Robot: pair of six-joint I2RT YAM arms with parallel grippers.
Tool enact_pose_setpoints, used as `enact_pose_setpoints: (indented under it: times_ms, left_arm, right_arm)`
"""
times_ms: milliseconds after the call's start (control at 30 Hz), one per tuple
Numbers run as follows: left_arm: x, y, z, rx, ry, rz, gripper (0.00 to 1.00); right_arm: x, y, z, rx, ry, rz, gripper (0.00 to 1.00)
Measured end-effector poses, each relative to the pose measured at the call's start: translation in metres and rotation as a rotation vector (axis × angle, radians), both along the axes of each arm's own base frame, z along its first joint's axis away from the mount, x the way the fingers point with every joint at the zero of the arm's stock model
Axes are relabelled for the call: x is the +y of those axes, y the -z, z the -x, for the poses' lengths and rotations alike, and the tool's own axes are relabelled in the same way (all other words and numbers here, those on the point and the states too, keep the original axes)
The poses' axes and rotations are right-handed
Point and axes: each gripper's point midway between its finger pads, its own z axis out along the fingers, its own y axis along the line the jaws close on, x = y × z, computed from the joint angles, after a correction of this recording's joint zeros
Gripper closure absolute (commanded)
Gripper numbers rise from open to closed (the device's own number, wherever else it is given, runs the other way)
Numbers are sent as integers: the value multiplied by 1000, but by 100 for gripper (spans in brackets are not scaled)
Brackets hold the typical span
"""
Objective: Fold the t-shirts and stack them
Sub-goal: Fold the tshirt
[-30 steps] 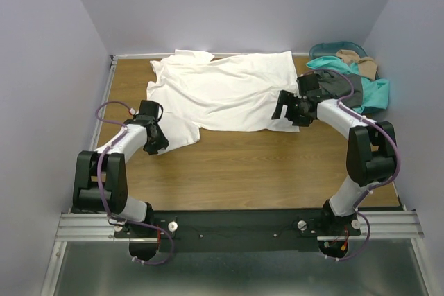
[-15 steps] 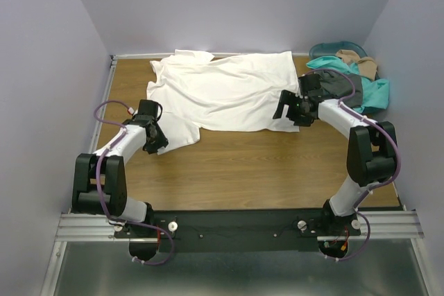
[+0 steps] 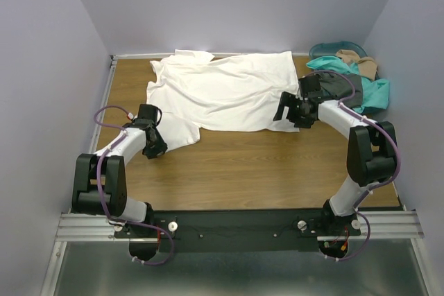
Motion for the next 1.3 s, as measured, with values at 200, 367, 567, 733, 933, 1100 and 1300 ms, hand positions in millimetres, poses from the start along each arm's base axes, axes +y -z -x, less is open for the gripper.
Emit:
enact_pose_setpoints:
  times_ms: [200, 367, 567, 733, 933, 1100, 1300]
  left_arm:
    - [3, 2, -2, 0, 2, -12, 71]
    - [5, 2, -7, -11, 8, -21, 88]
    - [6, 2, -18, -36, 29, -28, 100]
    - [6, 0, -25, -44, 52, -31, 100]
    - [4, -13, -38, -77, 67, -30, 100]
    - [2, -21, -46, -102, 75, -19, 100]
    - [3, -21, -47, -102, 72, -13, 100]
  right_arm:
    - [-2, 1, 0, 4, 9, 0, 1]
    - [-3, 1, 0, 4, 13, 1, 1]
    - [-5, 2, 0, 4, 20, 9, 1]
    - [-21, 5, 7, 13, 68, 24, 5]
    - [-60, 11, 16, 32, 179, 48, 20]
    - [-66, 13, 16, 36, 192, 58, 32]
    - [-66, 21, 18, 57, 179, 67, 40]
